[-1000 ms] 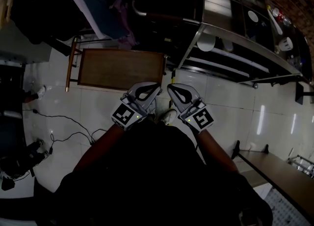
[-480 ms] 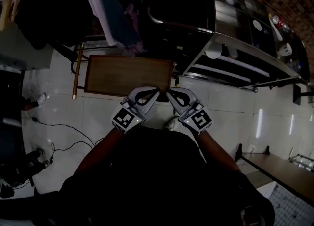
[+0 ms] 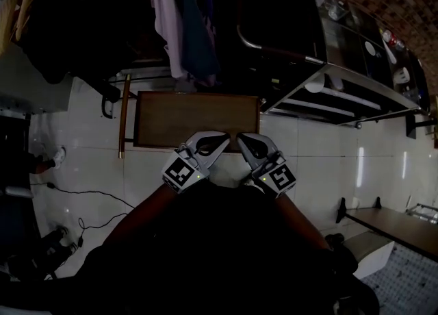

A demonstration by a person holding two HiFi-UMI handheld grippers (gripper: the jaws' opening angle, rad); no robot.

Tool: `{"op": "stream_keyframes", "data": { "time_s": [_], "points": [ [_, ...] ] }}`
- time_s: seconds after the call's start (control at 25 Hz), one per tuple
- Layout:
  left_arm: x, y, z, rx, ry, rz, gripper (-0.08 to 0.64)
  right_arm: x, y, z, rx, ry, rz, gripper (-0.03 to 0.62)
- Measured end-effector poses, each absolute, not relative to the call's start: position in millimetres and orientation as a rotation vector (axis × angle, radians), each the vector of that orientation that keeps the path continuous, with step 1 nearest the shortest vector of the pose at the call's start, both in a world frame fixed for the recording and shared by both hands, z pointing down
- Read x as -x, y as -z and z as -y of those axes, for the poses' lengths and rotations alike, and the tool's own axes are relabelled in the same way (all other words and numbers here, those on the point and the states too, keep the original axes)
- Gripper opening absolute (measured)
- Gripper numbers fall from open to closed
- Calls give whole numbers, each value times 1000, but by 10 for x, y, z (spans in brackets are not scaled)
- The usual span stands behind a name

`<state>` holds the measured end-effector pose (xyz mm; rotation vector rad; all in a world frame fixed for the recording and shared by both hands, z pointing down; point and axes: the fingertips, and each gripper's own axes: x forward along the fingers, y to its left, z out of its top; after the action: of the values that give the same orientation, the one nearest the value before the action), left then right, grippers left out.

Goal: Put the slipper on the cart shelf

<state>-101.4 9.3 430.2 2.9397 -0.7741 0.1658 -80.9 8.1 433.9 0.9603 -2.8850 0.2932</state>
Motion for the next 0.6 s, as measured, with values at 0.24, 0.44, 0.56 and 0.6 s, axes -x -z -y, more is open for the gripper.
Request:
{"op": "stream_keyframes", "data": {
  "time_s": [0.24, 0.44, 0.56, 0.6],
  "points": [
    [1267, -4260, -50, -2939, -134, 737, 0, 1007, -4314, -49, -1053, -279, 2870, 2],
    [1241, -4305, -112, -2939, -190, 767, 0, 998, -4261, -119, -1009, -259, 2883, 0],
    [1224, -4310, -156, -2908, -182, 797, 0, 963, -4242, -168, -980, -258, 2893, 1],
    [1219, -4304, -170, -2902, -177, 805, 0, 954, -4231, -180, -969, -251, 2897, 1]
  ]
}}
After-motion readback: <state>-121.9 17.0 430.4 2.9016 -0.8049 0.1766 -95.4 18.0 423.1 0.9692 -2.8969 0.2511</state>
